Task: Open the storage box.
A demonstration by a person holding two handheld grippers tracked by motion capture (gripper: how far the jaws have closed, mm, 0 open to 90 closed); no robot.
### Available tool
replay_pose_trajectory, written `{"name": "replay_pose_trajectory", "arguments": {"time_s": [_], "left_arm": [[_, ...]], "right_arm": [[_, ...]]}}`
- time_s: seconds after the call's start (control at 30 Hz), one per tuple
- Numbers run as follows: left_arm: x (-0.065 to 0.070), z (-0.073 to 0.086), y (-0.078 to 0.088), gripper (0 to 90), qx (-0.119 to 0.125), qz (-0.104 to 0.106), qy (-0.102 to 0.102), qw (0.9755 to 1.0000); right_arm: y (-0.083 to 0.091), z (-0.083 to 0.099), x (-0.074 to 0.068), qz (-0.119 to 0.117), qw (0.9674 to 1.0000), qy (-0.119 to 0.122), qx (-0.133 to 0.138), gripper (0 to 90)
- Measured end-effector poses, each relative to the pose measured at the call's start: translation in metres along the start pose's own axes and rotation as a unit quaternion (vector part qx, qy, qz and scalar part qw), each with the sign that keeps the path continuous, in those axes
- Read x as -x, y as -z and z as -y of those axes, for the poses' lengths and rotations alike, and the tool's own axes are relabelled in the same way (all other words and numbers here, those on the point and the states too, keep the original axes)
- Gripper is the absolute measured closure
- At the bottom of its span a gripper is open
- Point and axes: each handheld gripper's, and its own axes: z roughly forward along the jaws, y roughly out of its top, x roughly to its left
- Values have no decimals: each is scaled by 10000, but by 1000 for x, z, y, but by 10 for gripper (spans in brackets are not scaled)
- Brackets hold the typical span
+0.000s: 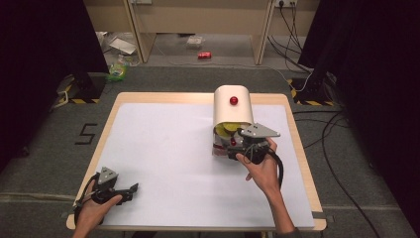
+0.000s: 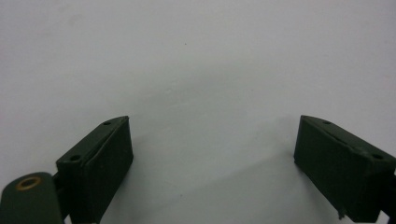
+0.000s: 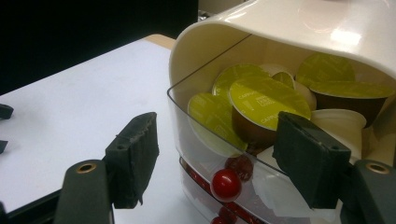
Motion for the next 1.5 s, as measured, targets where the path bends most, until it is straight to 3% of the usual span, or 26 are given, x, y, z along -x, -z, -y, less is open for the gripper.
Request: {"name": "replay_pose_trajectory", "arguments": {"time_s": [0.83,1.03,1.5], "left_arm": [[0,0,0,107,0,7,4,10000],[0,0,0,107,2,7,6,10000],[0,0,0,107,5,12,8,10000]], "right_arm": [[14,6,-11,-145,9996,156,-160,314],[19,9,-12,-275,9995,61,-154,317],[26,14,-17,-365,9992,89,-166,318]]}}
